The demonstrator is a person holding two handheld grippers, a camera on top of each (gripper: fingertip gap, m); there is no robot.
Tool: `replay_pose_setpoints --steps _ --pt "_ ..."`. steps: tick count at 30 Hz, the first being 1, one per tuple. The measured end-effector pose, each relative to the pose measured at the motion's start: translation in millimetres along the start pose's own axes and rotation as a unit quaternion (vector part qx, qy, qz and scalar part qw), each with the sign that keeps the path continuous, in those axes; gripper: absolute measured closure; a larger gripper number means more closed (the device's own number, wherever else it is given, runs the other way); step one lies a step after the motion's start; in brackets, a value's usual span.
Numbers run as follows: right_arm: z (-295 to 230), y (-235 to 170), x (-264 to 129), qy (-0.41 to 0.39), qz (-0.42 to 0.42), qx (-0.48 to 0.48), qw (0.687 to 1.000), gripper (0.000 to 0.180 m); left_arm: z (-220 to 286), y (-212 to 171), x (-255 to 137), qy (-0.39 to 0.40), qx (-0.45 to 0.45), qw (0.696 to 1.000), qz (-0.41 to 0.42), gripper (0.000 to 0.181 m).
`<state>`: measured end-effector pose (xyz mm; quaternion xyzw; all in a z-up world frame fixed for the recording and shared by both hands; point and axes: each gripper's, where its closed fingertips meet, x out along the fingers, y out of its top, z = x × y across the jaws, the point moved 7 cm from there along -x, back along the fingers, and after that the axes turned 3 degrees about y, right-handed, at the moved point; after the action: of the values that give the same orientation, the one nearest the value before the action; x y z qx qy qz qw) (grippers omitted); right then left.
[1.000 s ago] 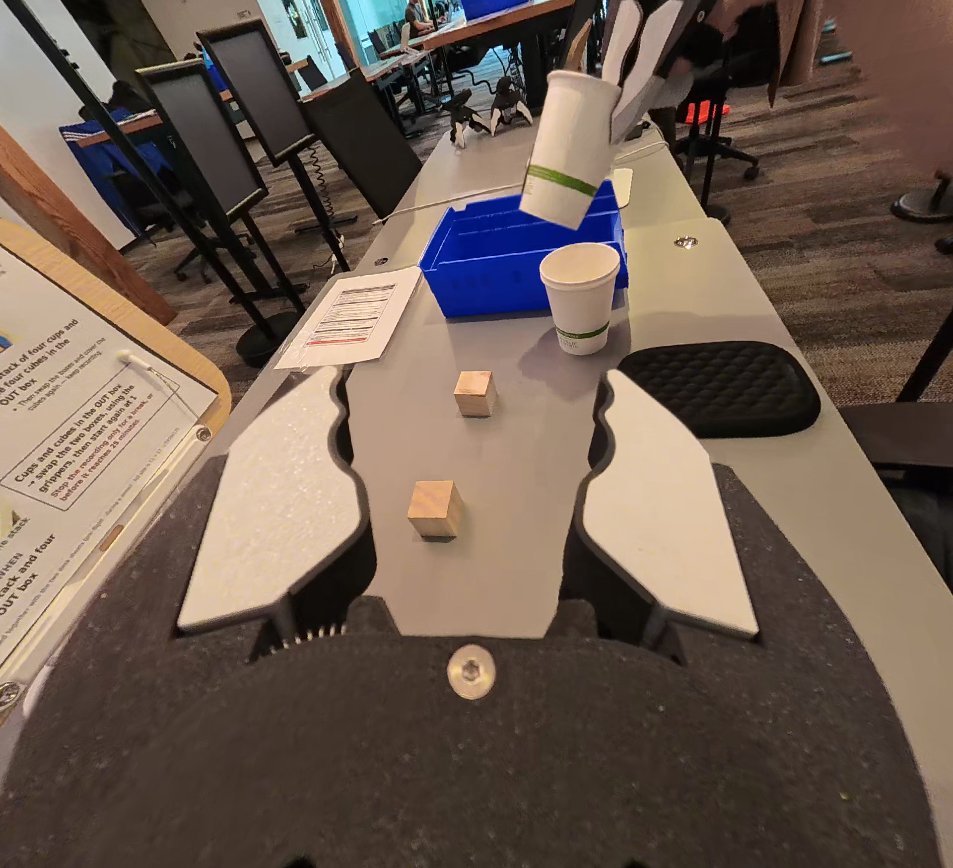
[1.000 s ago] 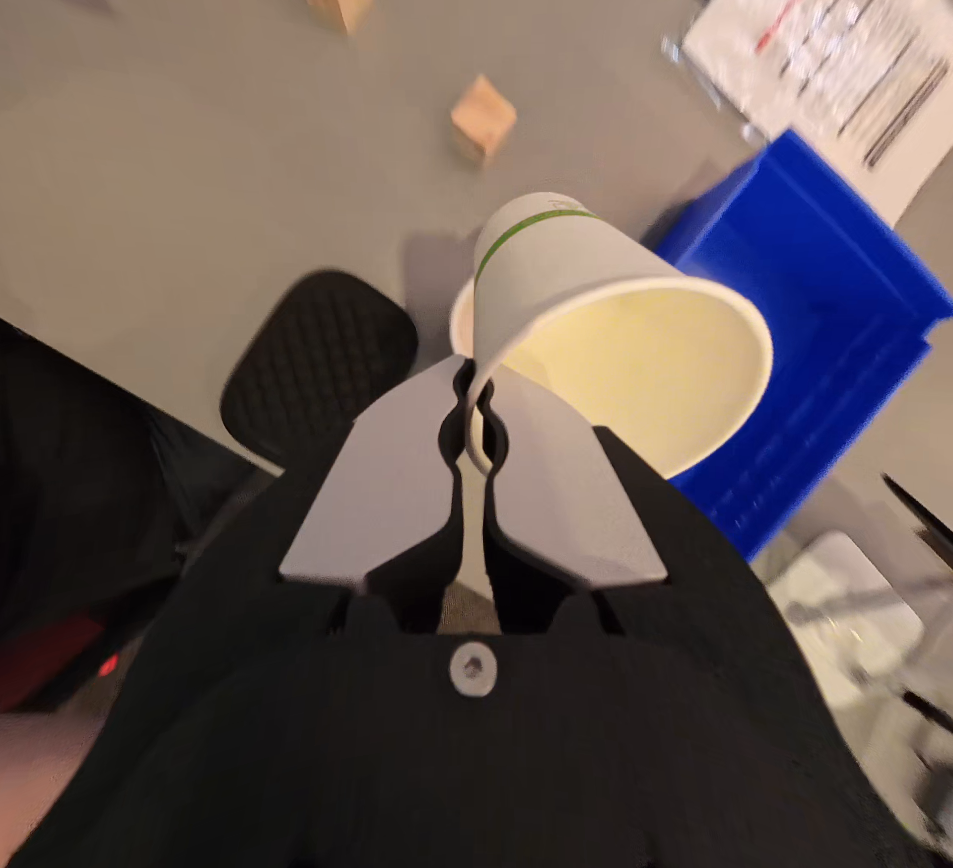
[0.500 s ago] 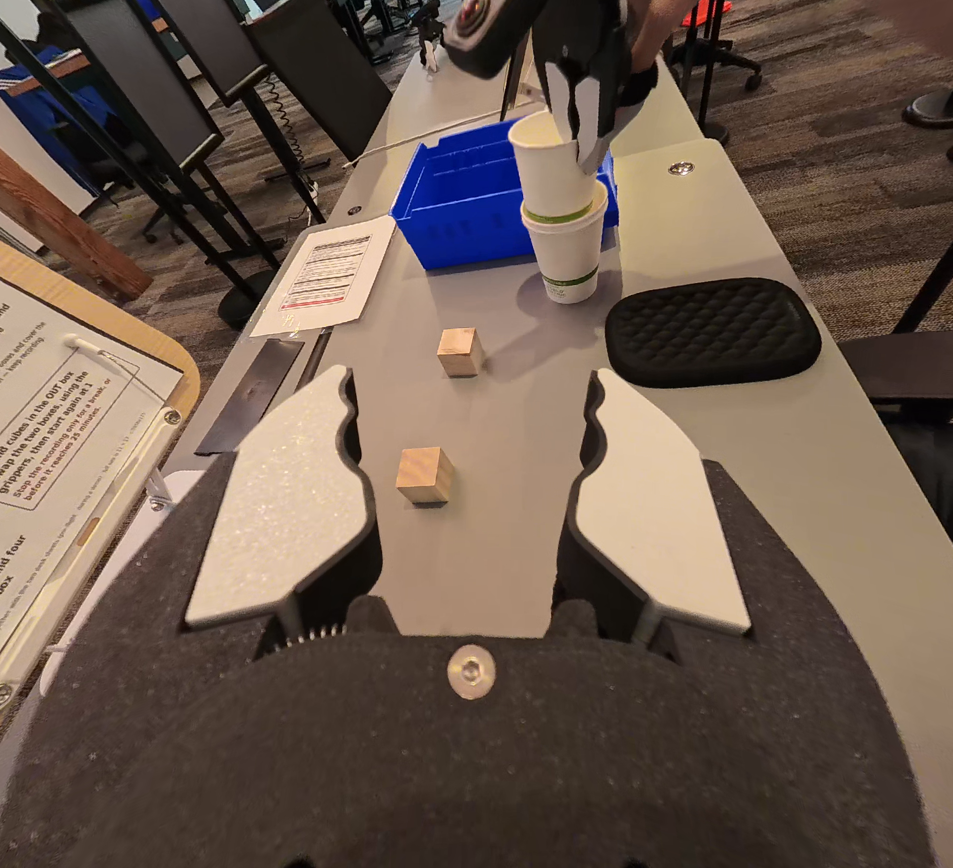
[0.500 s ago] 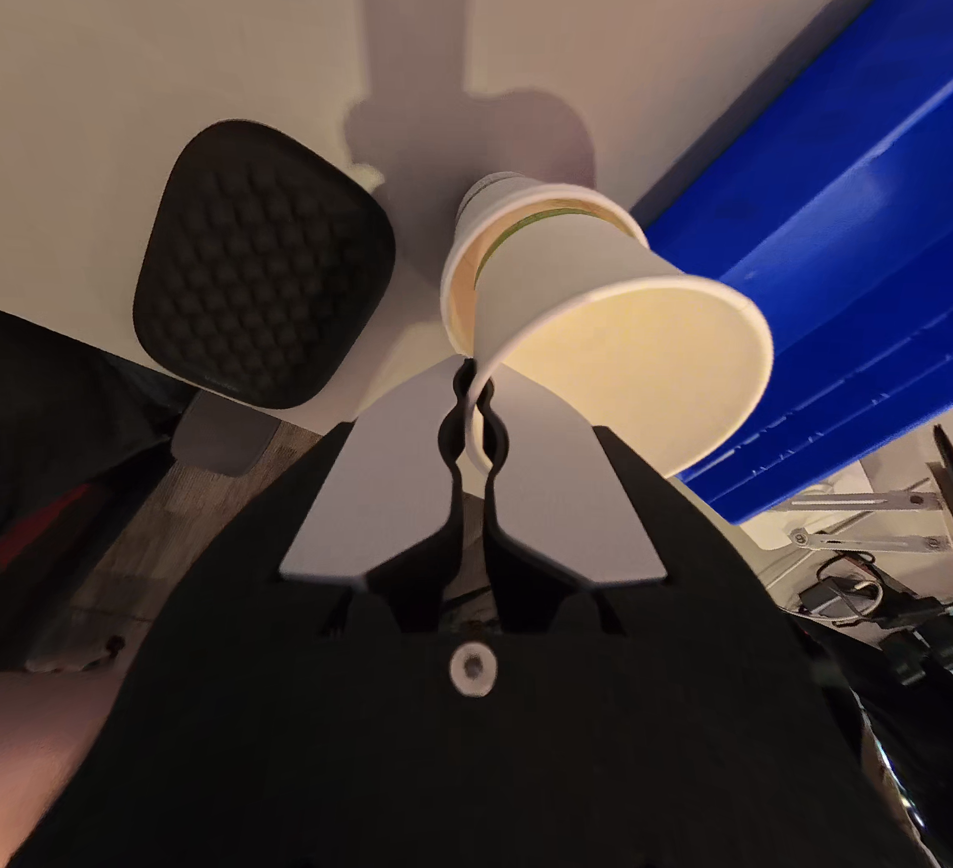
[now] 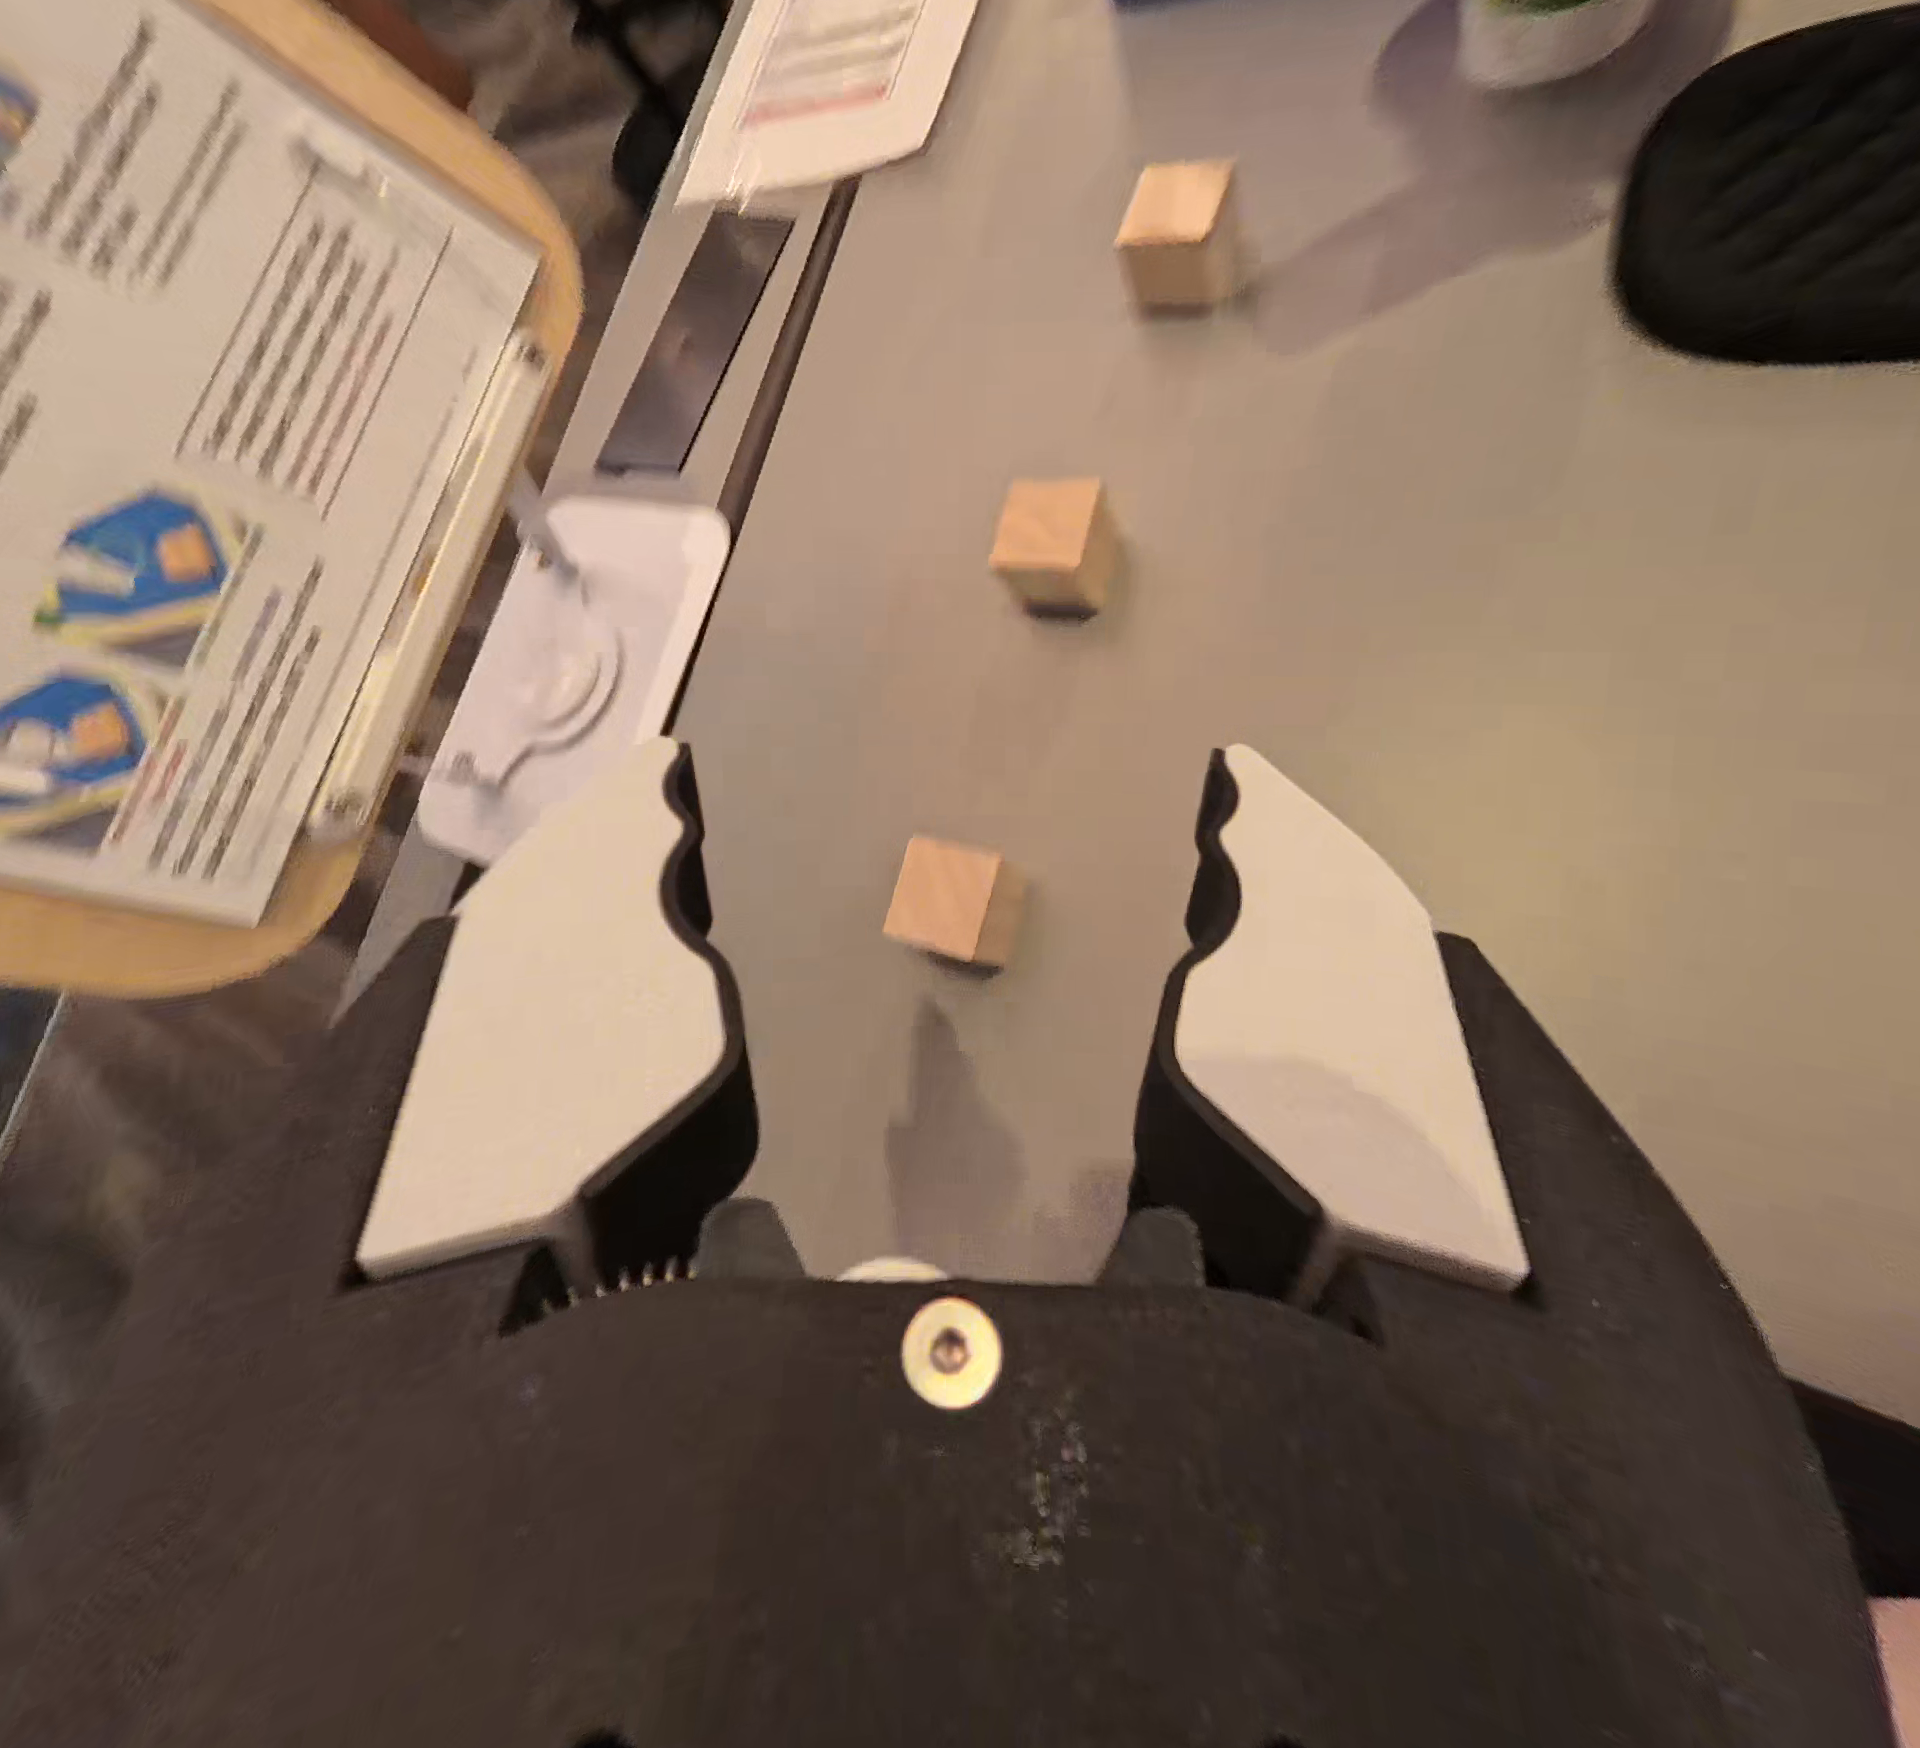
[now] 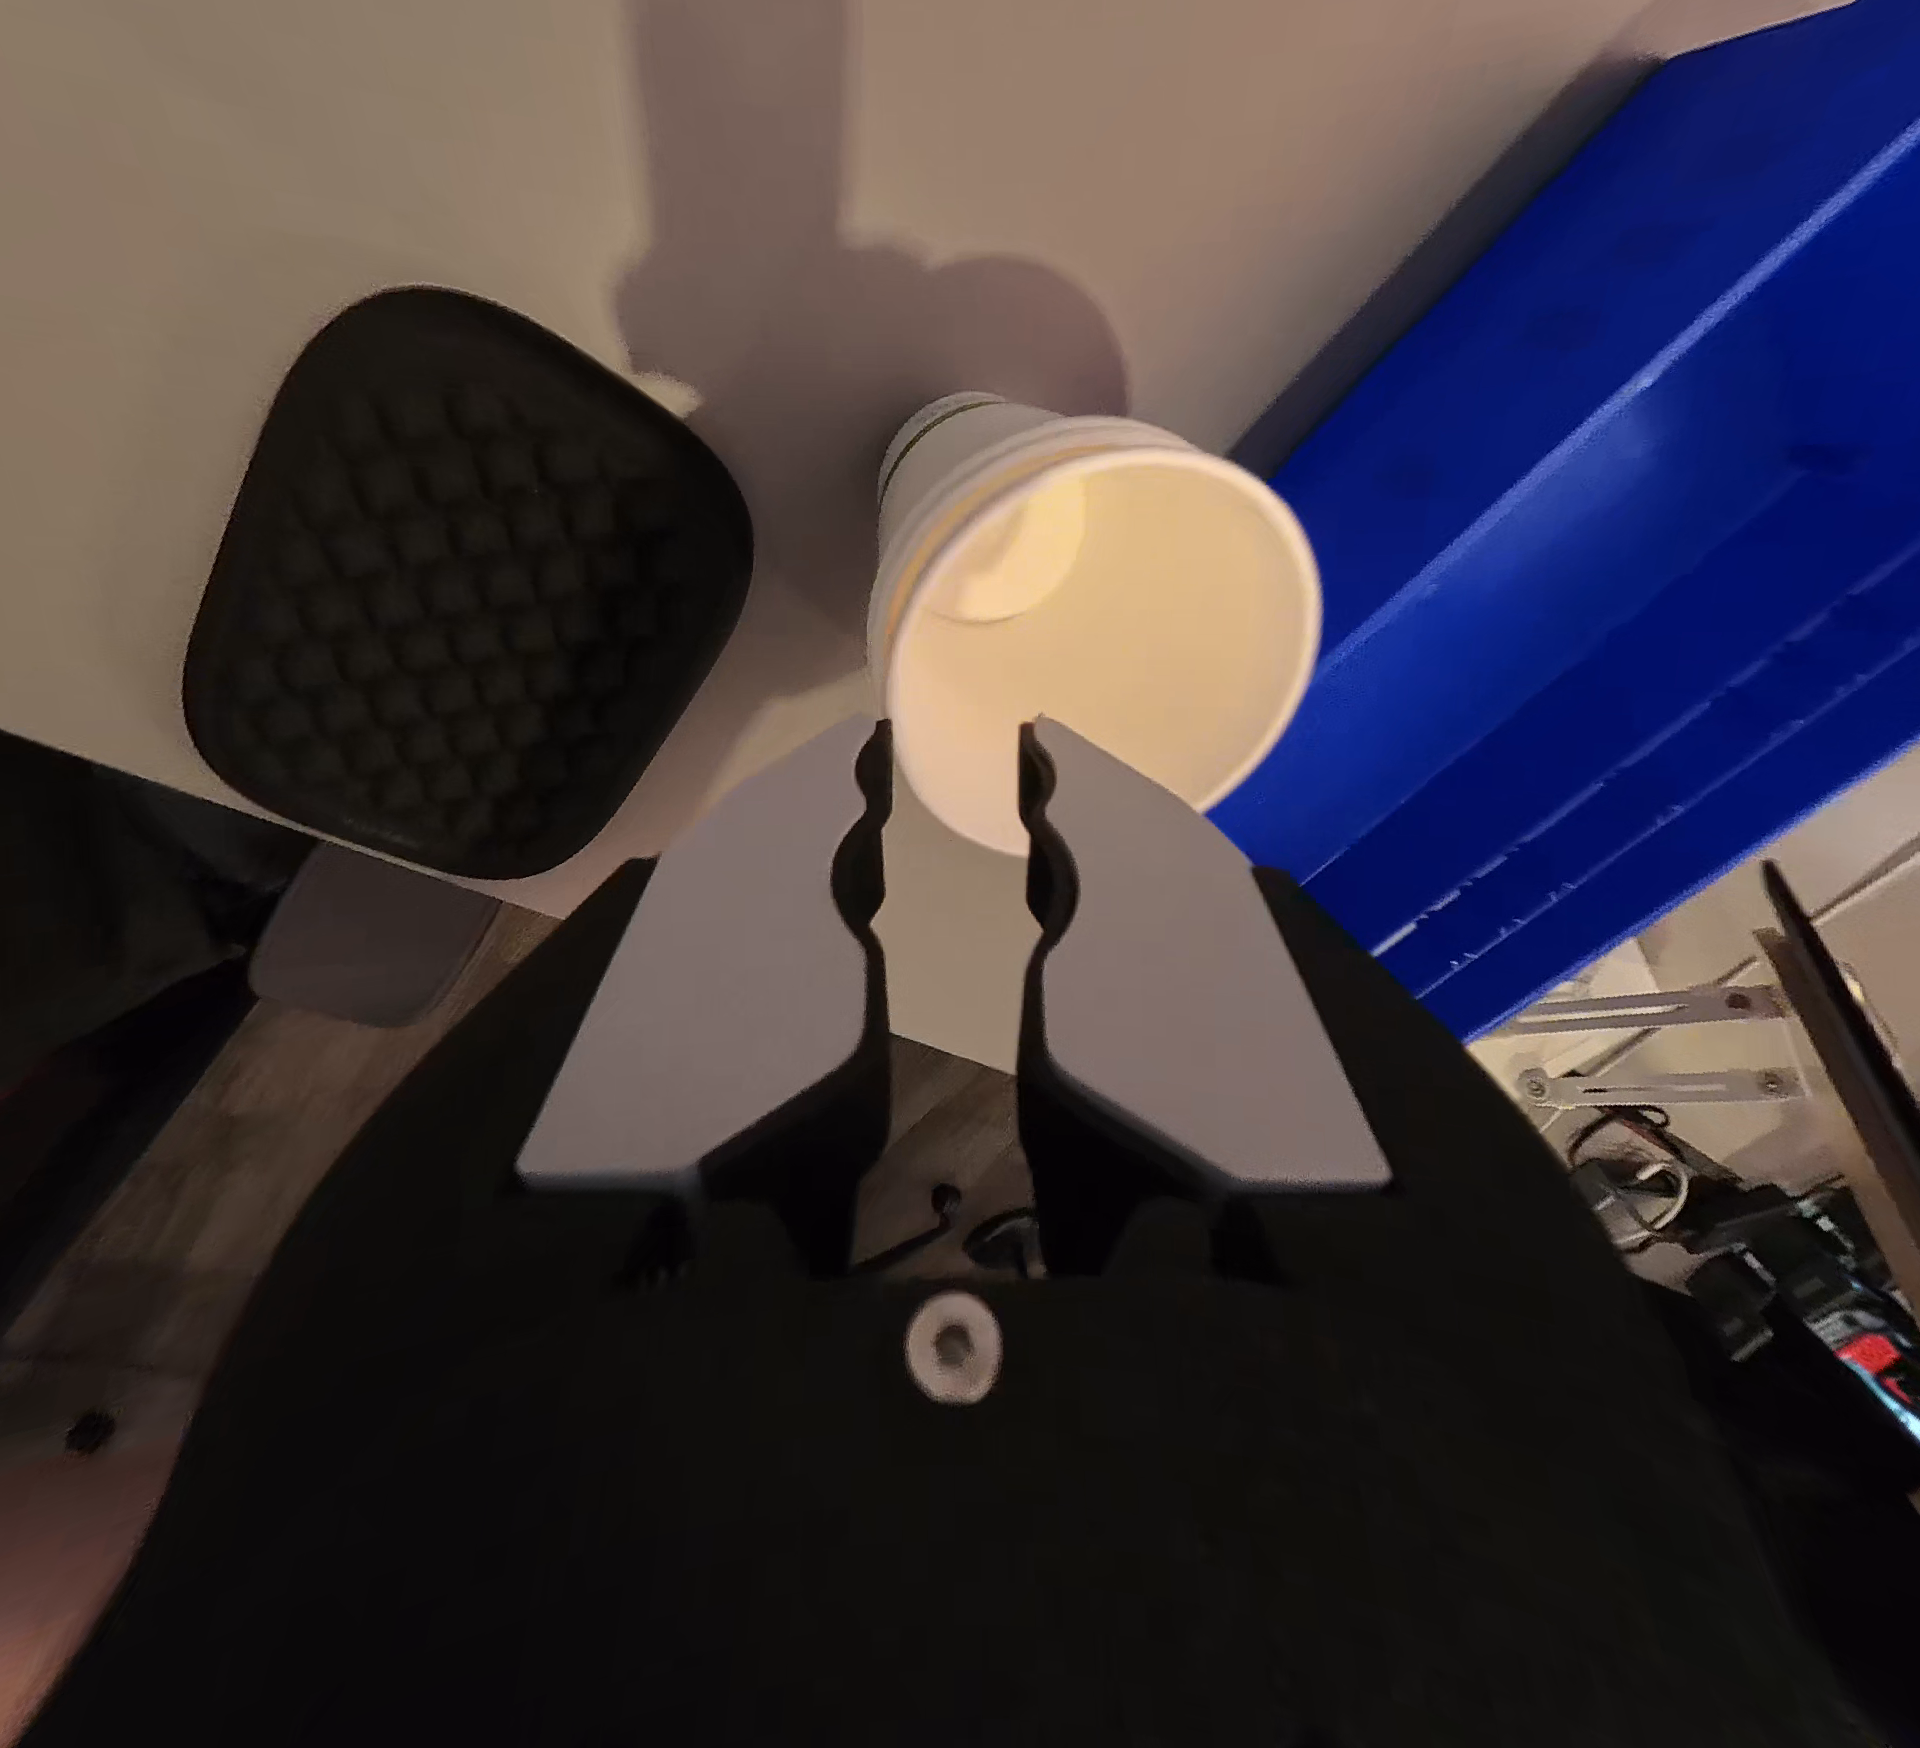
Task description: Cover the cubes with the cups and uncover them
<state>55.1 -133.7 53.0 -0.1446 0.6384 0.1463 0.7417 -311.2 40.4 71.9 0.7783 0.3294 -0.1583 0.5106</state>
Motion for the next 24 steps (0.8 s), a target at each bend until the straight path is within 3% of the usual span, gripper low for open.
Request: replay_pose_setpoints --steps 4,9,20,24 --pt "-7.3 -3.9 -22.2 -0.039 0.051 -0.008 0.998 0.151 -20.8 -31.1 -6.3 0.052 -0.053 0.994 -0.075 0.094" --pt "-22.1 -9.5 -39.7 -0.055 0.113 -0.017 0.992 0.150 -38.5 -77.7 -29.0 0.126 -0.132 0.962 -0.205 0.094" --pt "-54.8 -20.9 -26.3 -0.036 0.157 -0.070 0.984 0.149 -56.5 -90.4 -89.8 0.282 -0.178 0.914 -0.231 0.096" --pt "-66.2 -25.8 -23.0 -0.022 0.179 -0.090 0.980 0.149 -73.6 -91.2 -87.0 0.281 -0.159 0.916 -0.239 0.093"
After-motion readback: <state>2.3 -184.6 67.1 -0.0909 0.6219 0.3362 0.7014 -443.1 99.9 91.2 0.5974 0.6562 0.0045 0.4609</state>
